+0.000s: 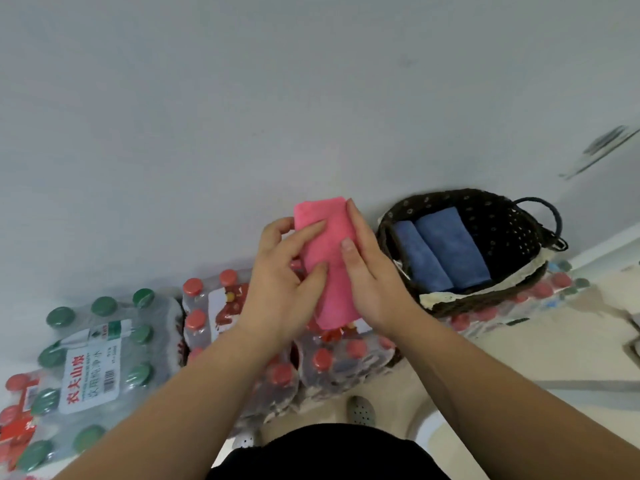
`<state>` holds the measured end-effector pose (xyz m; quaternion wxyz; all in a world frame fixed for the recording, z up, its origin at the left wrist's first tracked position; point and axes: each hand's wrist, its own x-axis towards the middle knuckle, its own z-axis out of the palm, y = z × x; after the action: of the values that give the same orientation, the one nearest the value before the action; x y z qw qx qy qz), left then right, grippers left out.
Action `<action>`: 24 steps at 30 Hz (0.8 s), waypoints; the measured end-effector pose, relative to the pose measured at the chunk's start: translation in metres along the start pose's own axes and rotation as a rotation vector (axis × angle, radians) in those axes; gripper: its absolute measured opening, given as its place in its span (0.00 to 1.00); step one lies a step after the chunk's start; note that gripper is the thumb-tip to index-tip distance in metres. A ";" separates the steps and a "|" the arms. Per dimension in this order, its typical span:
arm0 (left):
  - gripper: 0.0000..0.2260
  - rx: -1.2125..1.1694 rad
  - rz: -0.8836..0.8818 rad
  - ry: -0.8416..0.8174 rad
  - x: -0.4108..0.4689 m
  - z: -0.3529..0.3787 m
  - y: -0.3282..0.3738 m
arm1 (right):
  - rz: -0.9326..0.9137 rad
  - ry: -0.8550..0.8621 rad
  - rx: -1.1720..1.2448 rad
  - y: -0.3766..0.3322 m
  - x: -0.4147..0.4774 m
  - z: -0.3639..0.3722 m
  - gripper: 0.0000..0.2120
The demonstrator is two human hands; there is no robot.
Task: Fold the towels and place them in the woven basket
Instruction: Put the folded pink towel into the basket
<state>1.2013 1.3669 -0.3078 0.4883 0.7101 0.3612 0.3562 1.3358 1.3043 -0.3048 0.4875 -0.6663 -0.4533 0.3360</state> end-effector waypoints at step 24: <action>0.33 1.012 0.107 -0.616 0.099 0.270 0.033 | 0.111 0.094 -0.621 0.101 0.059 -0.291 0.18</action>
<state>1.4868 1.3251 -0.3343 0.1528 0.9425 0.2915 -0.0588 1.6443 1.2478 -0.3145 0.2619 -0.8219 -0.4741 0.1764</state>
